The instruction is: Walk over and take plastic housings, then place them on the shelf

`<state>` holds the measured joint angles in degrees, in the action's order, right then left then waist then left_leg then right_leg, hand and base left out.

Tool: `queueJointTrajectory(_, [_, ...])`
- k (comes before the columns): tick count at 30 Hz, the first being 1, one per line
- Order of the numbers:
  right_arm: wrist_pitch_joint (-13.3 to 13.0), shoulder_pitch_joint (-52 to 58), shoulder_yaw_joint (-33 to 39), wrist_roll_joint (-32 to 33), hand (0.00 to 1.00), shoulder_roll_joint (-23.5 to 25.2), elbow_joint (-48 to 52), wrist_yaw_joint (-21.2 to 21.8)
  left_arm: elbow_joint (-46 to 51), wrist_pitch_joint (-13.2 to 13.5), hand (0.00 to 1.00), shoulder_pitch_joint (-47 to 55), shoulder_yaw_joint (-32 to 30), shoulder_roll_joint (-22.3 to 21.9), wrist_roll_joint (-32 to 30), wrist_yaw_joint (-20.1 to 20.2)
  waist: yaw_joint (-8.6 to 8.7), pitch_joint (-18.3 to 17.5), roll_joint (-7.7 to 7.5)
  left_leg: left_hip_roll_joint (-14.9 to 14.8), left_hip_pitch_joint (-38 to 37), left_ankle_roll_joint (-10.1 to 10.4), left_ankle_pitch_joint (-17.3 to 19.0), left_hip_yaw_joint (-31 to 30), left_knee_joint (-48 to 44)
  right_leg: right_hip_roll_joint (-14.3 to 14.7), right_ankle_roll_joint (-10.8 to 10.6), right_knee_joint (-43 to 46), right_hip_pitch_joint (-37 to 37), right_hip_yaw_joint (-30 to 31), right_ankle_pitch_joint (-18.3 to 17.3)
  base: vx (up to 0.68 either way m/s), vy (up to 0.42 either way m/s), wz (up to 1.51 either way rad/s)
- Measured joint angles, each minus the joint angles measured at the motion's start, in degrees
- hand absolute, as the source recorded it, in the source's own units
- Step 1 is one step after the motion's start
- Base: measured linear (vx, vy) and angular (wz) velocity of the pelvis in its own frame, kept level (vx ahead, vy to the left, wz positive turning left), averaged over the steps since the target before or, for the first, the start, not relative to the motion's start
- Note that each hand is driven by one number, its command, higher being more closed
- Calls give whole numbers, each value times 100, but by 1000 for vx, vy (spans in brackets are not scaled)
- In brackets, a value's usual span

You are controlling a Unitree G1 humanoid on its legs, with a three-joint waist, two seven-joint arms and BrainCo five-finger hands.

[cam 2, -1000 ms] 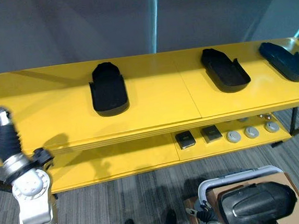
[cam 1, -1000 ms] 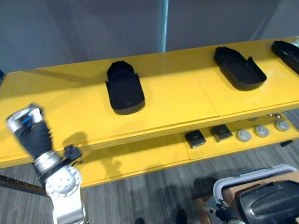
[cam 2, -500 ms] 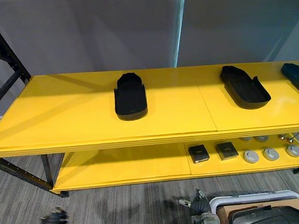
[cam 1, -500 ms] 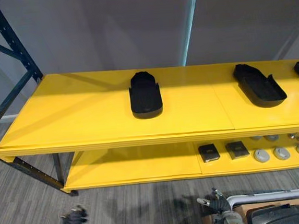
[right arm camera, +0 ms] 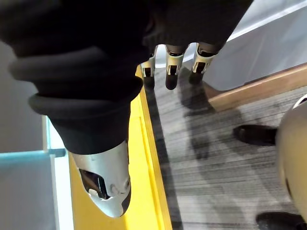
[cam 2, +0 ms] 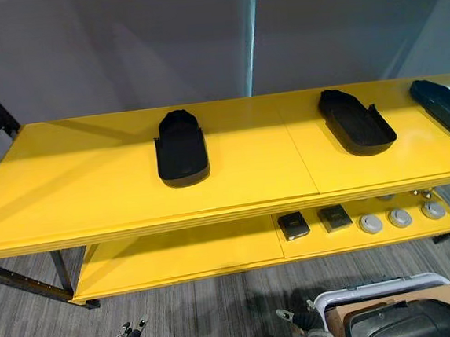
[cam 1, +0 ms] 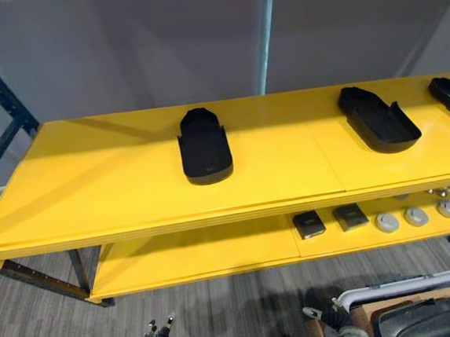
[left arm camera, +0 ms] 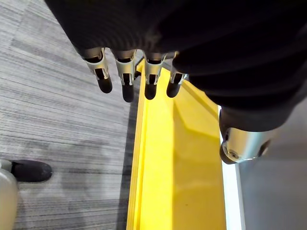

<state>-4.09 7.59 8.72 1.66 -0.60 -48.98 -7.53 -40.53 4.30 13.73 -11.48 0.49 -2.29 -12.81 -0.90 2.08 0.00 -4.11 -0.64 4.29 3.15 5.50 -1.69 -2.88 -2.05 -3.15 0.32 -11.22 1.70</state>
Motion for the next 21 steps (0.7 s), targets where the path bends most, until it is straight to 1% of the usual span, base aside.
queueJointTrajectory(1, [-1,-29,45,0,0,2,52,-4,94,6,0,-41,18,-6,-19,-1,3,51,22,-18,27,-5,130,62,-196,9,0,3,27,64,0,73,20,-27])
queueJointTrajectory(4, [-3,-63,162,-2,0,-5,289,-27,345,22,0,-131,70,-12,-63,-31,0,134,55,-80,87,-12,355,257,-534,37,-2,148,-65,292,1,29,32,-40])
queueJointTrajectory(5, [-4,-84,161,-3,0,-6,341,-28,413,26,0,-136,72,-12,-63,-53,7,145,47,-86,83,-28,375,291,-539,42,-2,200,-114,362,1,-25,37,-55])
queueJointTrajectory(8, [-2,-119,159,-15,0,5,670,-34,621,65,0,-254,219,-7,-65,-114,16,231,-37,-94,99,-78,469,621,-675,30,-16,473,-378,672,2,-68,48,-58])
queueJointTrajectory(10, [-1,-122,150,-29,0,3,866,-63,743,68,0,-296,337,-25,-69,-112,16,327,-51,-120,135,-156,657,854,-997,27,-60,668,-488,881,-13,-114,62,-63])
queueJointTrajectory(12, [-3,-149,79,-87,0,-11,1090,-129,849,108,0,-366,485,-38,-71,-113,30,412,-36,-175,372,-244,943,1157,-1575,35,-172,912,-791,1228,-4,-191,95,-73])
queueJointTrajectory(14, [-1,-164,-85,-172,0,-50,1207,-124,891,125,0,-406,494,-39,-84,-113,49,529,-37,-247,491,-292,1134,1377,-1943,90,-286,947,-900,1440,33,-245,106,-70])
queueJointTrajectory(15, [5,-137,-94,-204,0,-35,1228,-124,934,124,0,-376,484,-47,-102,-113,50,550,-51,-310,528,-377,1228,1628,-2057,43,-279,907,-970,1361,-16,-257,112,-83])
queueJointTrajectory(16, [7,-136,-88,-213,0,-37,1232,-123,953,122,0,-339,476,-71,-119,-114,32,553,-46,-343,535,-419,1258,1768,-2057,-10,-253,891,-976,1214,-33,-247,120,-91])
queueJointTrajectory(17, [8,-143,-87,-219,0,-47,1244,-120,958,108,0,-297,462,-124,-119,-112,-1,592,34,-413,546,-442,1267,1991,-2048,-89,-186,1078,-1067,972,-20,-220,136,-111])
queueJointTrajectory(18, [11,-169,-92,-223,0,-42,1292,-110,967,101,0,-227,420,-132,-118,-113,-5,547,-49,-491,532,-476,1251,2311,-2033,-237,-88,1827,-1296,494,-195,-193,120,-107])
queueJointTrajectory(19, [11,-162,-91,-224,0,-39,1330,-108,968,92,0,-212,411,-117,-118,-112,-9,560,-19,-502,532,-480,1248,2413,-2015,-274,-68,2118,-1340,331,-329,-135,83,-110])
queueJointTrajectory(21, [9,-209,-90,-227,0,-67,1359,-103,978,88,0,-208,402,-91,-116,-105,-2,490,-84,-576,530,-533,1174,2890,-1953,-503,-31,2972,-1313,-211,-1064,-60,1,-101])
